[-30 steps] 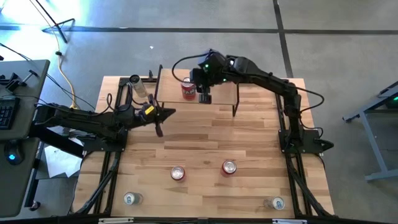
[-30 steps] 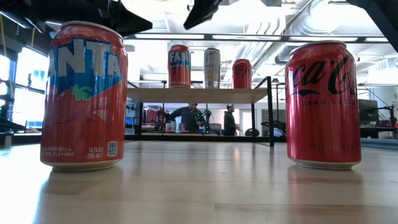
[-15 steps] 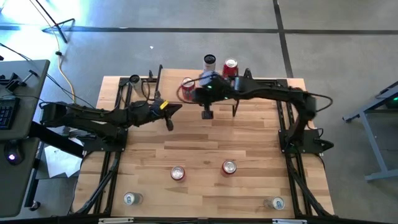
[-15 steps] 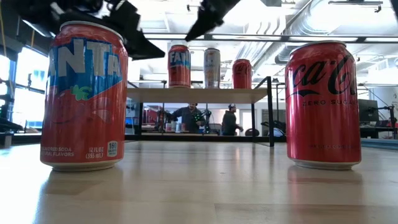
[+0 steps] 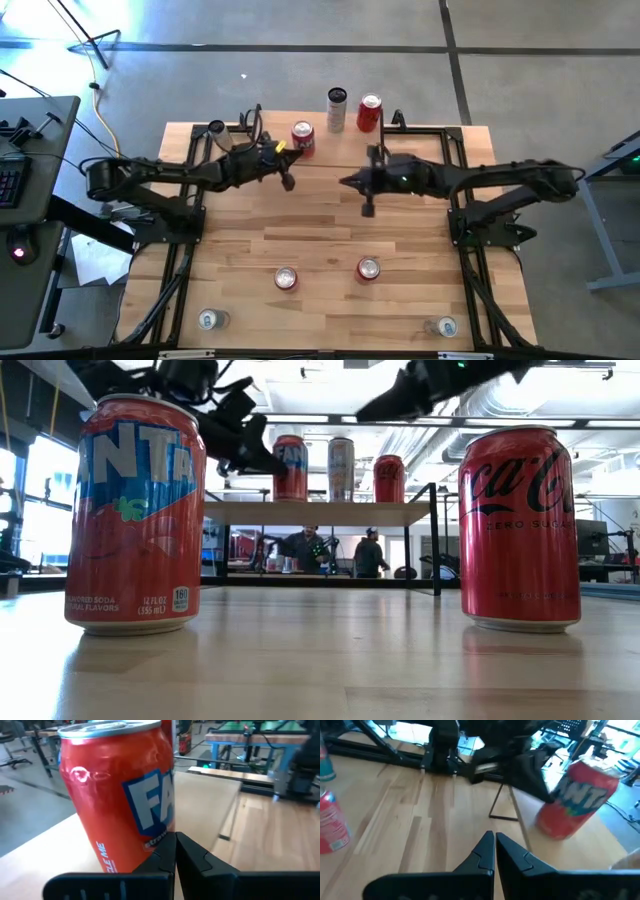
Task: Place canned beverage on shelf
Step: Put the top red soda can on the shelf
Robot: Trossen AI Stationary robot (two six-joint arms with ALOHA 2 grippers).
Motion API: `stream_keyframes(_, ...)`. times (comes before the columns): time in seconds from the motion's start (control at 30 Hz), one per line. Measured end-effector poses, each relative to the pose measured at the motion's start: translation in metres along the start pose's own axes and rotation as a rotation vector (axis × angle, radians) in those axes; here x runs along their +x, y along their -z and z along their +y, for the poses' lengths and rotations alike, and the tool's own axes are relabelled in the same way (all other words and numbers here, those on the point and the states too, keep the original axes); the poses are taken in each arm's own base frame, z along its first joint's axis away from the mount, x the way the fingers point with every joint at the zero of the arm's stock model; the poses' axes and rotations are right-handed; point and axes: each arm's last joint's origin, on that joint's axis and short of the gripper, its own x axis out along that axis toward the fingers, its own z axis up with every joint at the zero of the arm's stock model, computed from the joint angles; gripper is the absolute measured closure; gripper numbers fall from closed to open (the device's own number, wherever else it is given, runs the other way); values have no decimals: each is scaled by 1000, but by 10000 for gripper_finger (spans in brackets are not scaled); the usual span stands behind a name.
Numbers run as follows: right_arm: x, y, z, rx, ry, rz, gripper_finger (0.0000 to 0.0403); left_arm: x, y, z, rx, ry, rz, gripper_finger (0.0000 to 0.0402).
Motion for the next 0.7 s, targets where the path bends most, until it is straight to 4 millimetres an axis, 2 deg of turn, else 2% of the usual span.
stream_keyframes(0.17,-15,15,8,2,43,-65,403,15,-7,13,-17,-34,-4,402)
stream_keyframes(0.3,-19,21,9,-2,47,-79,403,26,-10,25,-21,-76,32,402)
stream_keyframes(0.5,-22,20,8,-8,50,-90,403,20,-19,33,-21,-95,68,402)
stream_keyframes(0.7,-22,20,8,-15,51,-91,403,19,-19,44,-45,-225,83,402)
